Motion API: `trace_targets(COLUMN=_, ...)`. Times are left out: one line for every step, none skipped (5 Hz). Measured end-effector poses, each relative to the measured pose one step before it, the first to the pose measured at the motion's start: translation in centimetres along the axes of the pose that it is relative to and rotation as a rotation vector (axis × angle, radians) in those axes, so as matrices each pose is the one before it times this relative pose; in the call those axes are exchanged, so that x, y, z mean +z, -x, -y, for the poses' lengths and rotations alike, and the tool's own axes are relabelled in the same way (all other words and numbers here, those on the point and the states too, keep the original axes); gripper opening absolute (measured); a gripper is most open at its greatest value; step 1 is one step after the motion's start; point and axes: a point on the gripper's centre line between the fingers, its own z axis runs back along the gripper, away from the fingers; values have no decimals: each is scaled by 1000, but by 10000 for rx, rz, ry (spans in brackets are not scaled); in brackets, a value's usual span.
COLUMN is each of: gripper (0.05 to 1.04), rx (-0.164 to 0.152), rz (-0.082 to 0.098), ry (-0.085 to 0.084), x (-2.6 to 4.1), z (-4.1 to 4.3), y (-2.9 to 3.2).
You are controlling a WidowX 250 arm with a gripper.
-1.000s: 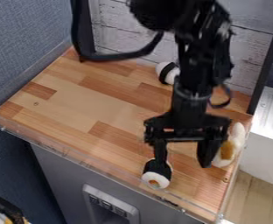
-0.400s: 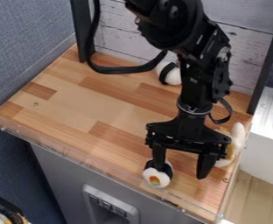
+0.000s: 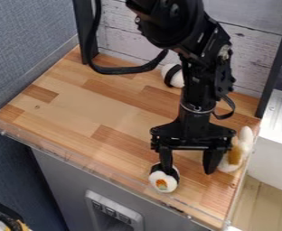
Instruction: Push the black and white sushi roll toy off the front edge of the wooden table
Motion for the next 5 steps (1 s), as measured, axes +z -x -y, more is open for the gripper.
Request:
trace_targets(gripper=1003, rx=939, rz=-123, ry=-71, x=-799, z=-646, y=-10)
trace_targets(gripper=948, rx=143, rz=21, ry=61, x=27, z=144, y=-16)
trace_targets(gripper=665, rx=-624, rz=-10, ry=-32, x=-29, z=-47, y=64)
trace_targets(gripper=362, rx=-1059, rz=-37, ry=-96, x=-7, z=58, y=308)
trace_targets(gripper=150, rx=-864, rz=-52, ry=-83, x=-6, z=-56, y=295)
